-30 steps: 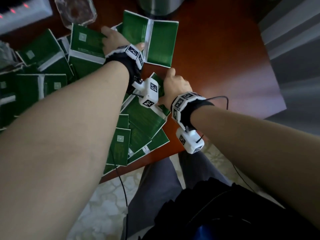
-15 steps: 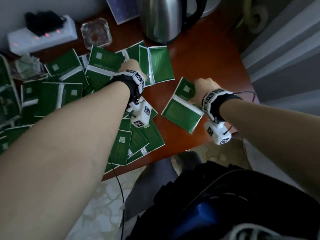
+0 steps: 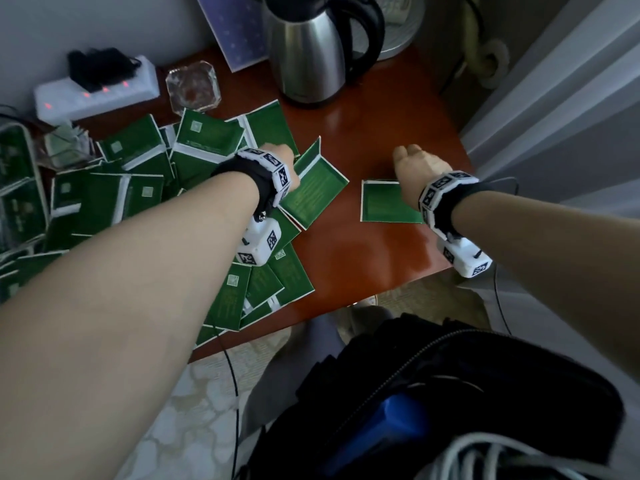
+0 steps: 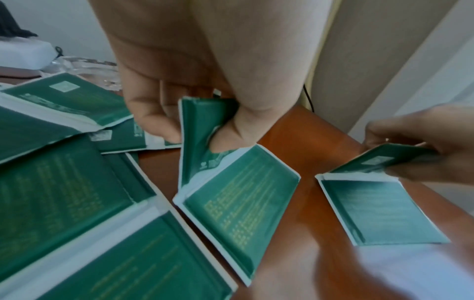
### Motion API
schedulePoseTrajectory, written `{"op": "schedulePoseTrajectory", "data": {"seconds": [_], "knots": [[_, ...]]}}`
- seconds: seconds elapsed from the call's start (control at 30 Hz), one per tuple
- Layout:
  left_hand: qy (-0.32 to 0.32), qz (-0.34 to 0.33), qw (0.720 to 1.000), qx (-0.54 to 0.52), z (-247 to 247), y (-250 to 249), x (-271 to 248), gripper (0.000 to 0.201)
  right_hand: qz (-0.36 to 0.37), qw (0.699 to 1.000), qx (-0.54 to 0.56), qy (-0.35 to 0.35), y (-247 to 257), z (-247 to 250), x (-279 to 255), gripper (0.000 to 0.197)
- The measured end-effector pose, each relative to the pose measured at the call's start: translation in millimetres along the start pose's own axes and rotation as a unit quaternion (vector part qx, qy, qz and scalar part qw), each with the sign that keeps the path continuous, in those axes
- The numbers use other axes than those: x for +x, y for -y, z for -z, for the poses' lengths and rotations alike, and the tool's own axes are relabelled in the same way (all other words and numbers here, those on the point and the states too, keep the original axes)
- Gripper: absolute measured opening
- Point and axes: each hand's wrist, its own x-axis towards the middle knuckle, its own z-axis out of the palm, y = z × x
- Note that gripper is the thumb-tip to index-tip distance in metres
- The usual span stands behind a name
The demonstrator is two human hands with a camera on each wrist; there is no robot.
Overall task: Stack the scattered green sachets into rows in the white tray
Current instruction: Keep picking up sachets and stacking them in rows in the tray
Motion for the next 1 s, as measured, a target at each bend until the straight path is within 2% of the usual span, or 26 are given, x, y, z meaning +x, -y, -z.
{"op": "schedulePoseTrajectory", "data": {"seconds": [0.03, 0.1, 0.17, 0.3, 0.37, 0.43, 0.57, 0.8, 1.0], "knots": [[0.012, 0.003, 1.000, 0.008, -1.4, -5.6, 0.3, 0.013, 0.007, 1.000, -0.003, 0.001, 0.0, -1.9, -2.1, 0.040], [0.002, -0.015, 0.999, 0.028, -5.8, -17.8, -5.6, 0.035, 0.023, 1.000, -0.009, -0.007, -1.9, -5.8, -5.9, 0.043], [-0.014, -0.026, 1.000, 0.004, -16.0, -29.4, -10.2, 0.048, 0.053, 0.998, -0.017, -0.020, -7.2, -14.4, -9.1, 0.048], [0.008, -0.061, 0.998, -0.031, -71.4, -53.4, -24.2, 0.101, 0.132, 0.989, -0.054, 0.034, -26.8, -57.3, -16.0, 0.090], [-0.029, -0.072, 0.996, -0.040, -103.0, -61.6, -28.4, 0.116, 0.146, 0.988, -0.040, 0.016, -35.3, -81.4, -20.4, 0.097], [-0.081, -0.091, 0.992, -0.042, -128.6, -66.4, -35.9, 0.123, 0.157, 0.987, -0.021, -0.019, -39.2, -98.5, -26.4, 0.097], [-0.157, -0.148, 0.976, -0.040, -164.9, -68.9, -62.4, 0.126, 0.181, 0.981, -0.016, -0.071, -43.0, -123.7, -45.0, 0.098], [-0.197, -0.176, 0.964, -0.035, -201.8, -76.2, -96.3, 0.125, 0.197, 0.974, -0.009, -0.109, -38.4, -163.8, -91.6, 0.099], [-0.280, -0.187, 0.940, -0.053, -228.3, -92.1, -122.6, 0.075, 0.188, 0.969, -0.008, -0.163, -28.7, -181.4, -117.9, 0.077]]}}
